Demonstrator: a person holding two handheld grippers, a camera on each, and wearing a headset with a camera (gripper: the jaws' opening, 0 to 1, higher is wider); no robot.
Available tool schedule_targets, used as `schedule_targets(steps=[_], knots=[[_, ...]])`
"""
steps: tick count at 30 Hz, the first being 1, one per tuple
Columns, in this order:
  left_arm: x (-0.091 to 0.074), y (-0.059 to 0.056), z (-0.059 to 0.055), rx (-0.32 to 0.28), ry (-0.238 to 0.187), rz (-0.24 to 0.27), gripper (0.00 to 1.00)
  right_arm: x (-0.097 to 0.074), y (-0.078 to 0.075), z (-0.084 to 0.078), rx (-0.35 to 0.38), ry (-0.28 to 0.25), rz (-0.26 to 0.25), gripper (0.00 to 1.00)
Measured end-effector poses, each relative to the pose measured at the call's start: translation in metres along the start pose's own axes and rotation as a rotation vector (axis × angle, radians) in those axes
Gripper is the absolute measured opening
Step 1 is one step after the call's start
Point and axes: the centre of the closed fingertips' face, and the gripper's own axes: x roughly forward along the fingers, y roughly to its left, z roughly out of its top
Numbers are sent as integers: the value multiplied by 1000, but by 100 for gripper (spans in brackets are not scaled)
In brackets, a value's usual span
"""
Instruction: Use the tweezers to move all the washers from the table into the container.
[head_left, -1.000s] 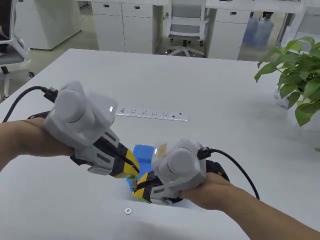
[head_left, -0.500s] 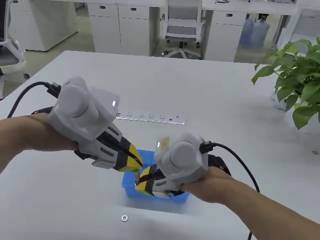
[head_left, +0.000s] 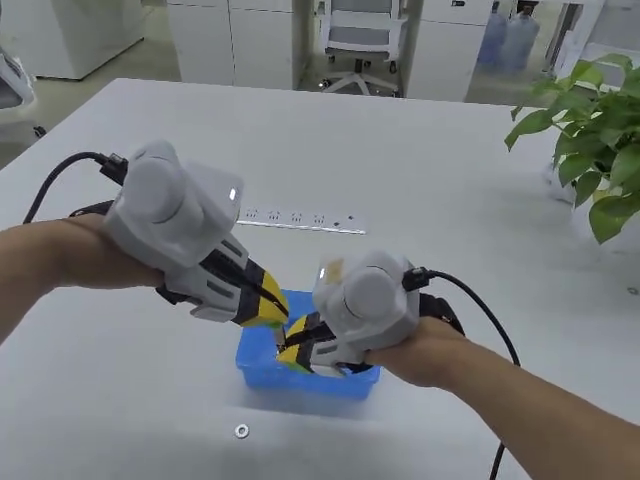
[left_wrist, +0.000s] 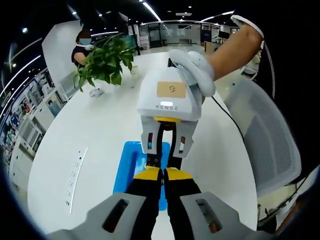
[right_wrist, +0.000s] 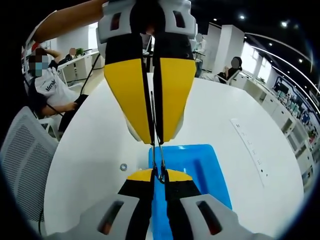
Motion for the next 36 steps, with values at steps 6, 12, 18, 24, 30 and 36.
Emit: schedule_targets(steps=[6,12,18,24,30,36], knots=[[7,10,-4,1,2,-1,6,5,-10,-7,18,1,-3,9],[15,16,-10,-4,7,-8,6,11,-15,-14,32,6,3,9],[22,23,-15,-7,13,-9,6,16,-20,-21,39,13,10,9],[31,27,-21,-16,22,-17,6,22,-23,-30,54,22,22,9],[37,29,-26,-19,30,-27,6,27,-25,-37,59,31,31,9],[40,31,-29,-23,31,-28,6,30,-26,-40,62,36,34,9]])
